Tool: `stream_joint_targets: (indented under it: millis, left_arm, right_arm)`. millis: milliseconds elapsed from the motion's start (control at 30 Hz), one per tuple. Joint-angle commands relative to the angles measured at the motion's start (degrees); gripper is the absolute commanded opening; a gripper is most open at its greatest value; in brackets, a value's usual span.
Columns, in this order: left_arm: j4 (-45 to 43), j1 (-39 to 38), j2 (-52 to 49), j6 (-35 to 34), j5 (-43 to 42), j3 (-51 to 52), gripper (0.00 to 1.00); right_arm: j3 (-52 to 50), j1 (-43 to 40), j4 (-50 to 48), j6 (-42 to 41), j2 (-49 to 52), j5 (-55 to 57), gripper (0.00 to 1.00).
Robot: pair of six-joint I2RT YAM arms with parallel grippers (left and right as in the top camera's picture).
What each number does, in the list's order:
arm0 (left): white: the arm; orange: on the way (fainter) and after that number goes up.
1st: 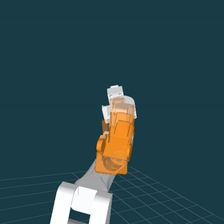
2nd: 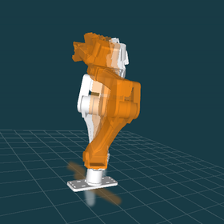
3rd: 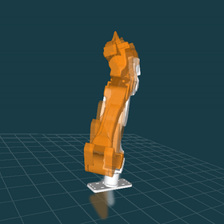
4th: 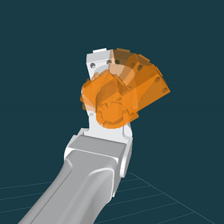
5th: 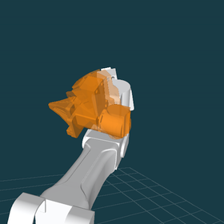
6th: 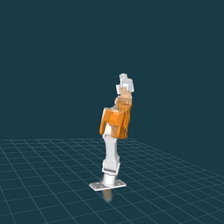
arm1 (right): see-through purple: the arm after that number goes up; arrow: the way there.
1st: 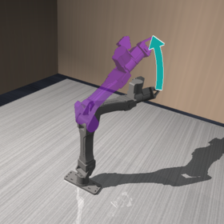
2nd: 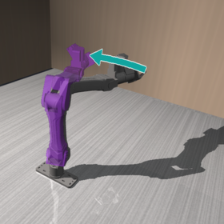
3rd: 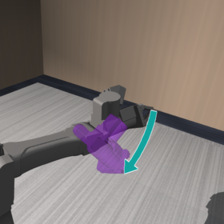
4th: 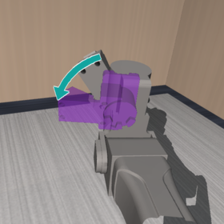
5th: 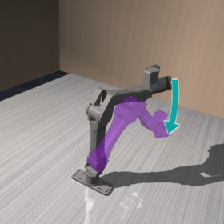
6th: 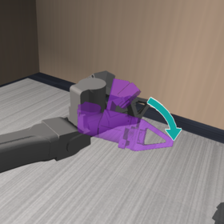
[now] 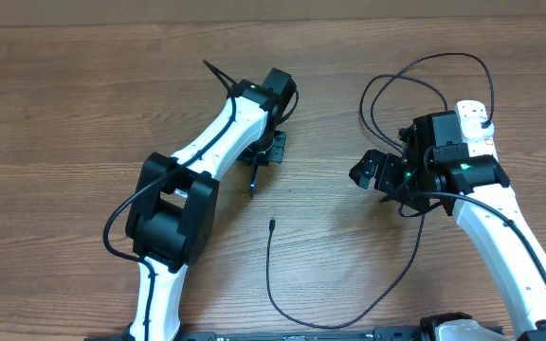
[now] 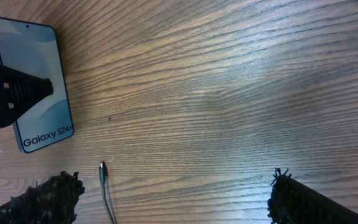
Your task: Plug charger to phone and switch on socket
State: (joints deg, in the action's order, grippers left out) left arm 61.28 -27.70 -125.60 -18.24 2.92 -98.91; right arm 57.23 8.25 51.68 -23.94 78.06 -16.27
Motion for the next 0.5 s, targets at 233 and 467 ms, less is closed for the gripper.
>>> stream_joint_targets:
  millis: [233, 467]
  left_arm:
    - [-0.24, 6.86, 7.43, -0.57, -30.71, -2.91, 0.04]
    - [0.2, 12.87, 9.42, 1.99, -55.47, -2.91, 0.04]
  right_arm:
    - [0.48, -0.17, -0.15, 0.44, 0.17, 0.37, 1.0]
    - [0.48, -0.17, -0.15, 0.44, 0.17, 0.37, 1.0]
